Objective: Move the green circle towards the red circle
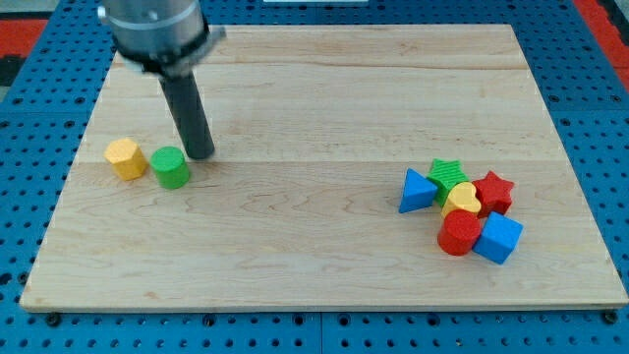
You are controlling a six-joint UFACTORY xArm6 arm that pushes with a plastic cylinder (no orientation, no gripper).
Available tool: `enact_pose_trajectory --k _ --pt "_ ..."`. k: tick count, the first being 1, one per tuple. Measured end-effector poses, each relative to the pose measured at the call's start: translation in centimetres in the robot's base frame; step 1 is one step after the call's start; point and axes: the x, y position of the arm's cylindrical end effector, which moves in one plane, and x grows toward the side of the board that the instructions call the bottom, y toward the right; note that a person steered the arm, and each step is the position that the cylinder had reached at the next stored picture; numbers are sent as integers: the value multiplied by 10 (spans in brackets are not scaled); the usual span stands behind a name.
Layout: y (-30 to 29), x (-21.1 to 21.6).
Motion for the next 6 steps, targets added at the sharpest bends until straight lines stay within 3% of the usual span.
enact_pose_trajectory --k 1,2,4,6 --pt "-58 -32" --pt "-160 -23" --pt "-49 36" --pt "-7 56"
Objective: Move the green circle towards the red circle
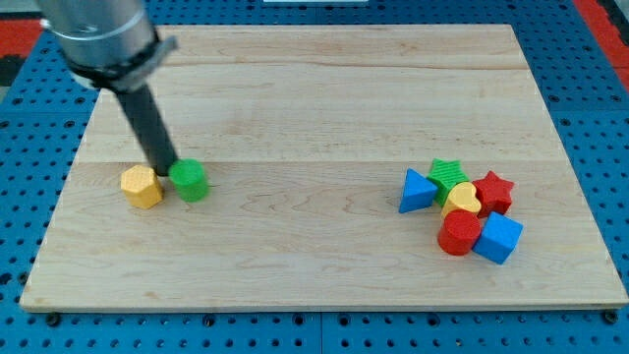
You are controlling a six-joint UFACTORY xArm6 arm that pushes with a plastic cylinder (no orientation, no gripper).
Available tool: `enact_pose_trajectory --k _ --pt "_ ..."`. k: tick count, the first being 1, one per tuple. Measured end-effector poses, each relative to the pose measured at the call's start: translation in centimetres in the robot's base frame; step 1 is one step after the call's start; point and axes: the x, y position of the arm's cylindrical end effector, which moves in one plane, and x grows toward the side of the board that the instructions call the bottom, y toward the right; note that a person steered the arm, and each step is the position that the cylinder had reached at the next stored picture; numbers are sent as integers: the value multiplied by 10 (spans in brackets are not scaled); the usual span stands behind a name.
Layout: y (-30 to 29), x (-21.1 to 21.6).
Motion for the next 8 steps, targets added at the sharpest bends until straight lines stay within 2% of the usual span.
enact_pose_trajectory --k 1,2,3,4,5,6,7,8 --pt "76 17" --pt "38 29" --pt "44 47" --pt "104 65" --pt "195 63" --pt "129 85" --pt "154 104" --pt "225 104"
